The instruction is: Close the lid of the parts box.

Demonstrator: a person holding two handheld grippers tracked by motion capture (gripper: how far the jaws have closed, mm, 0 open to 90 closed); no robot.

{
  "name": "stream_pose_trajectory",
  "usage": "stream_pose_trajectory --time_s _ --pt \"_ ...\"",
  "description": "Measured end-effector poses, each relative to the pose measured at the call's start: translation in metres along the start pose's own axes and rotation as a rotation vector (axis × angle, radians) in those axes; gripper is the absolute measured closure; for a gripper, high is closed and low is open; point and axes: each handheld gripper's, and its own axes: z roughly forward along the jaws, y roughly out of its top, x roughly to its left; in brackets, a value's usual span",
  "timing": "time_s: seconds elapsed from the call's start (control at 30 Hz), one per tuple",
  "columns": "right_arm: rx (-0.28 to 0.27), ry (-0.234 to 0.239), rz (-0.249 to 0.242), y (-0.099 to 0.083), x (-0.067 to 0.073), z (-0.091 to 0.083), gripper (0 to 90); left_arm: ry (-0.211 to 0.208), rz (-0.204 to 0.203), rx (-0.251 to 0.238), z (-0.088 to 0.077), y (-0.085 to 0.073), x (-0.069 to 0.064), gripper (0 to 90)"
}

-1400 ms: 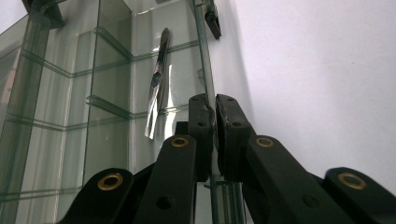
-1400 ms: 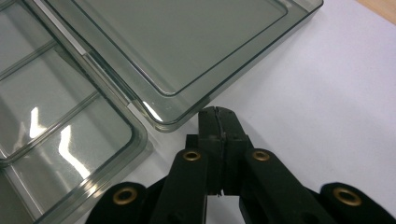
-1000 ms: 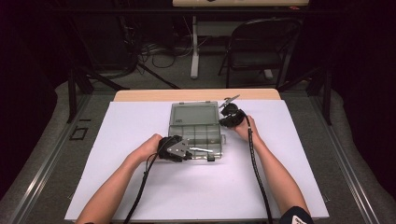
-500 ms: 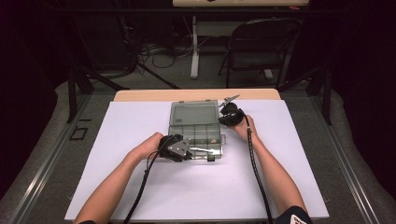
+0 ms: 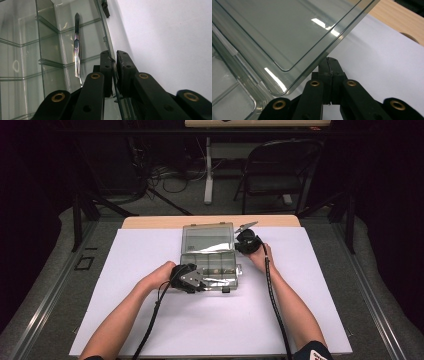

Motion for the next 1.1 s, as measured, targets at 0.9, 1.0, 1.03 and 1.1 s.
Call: stream_pose_trajectory --time_s 0.9,1.0,1.03,1.1 --pt "-0.082 0.02 -0.016 0.004 -0.002 -0.014 90.0 -0.011 0.021 0.016 0.001 0.002 0.001 83.6" --pt "-0.084 0.02 -0.02 0.005 -0.002 -0.016 90.0 -0.011 0.024 0.021 0.001 0.003 0.001 83.6" --pt "-0.096 0.022 -0.017 0.005 -0.002 -0.016 90.0 -0.012 0.026 0.023 0.001 0.003 0.001 83.6" --pt "-0.096 0.026 -0.016 0.005 -0.002 -0.018 90.0 -0.012 0.033 0.028 0.001 0.003 0.001 83.4"
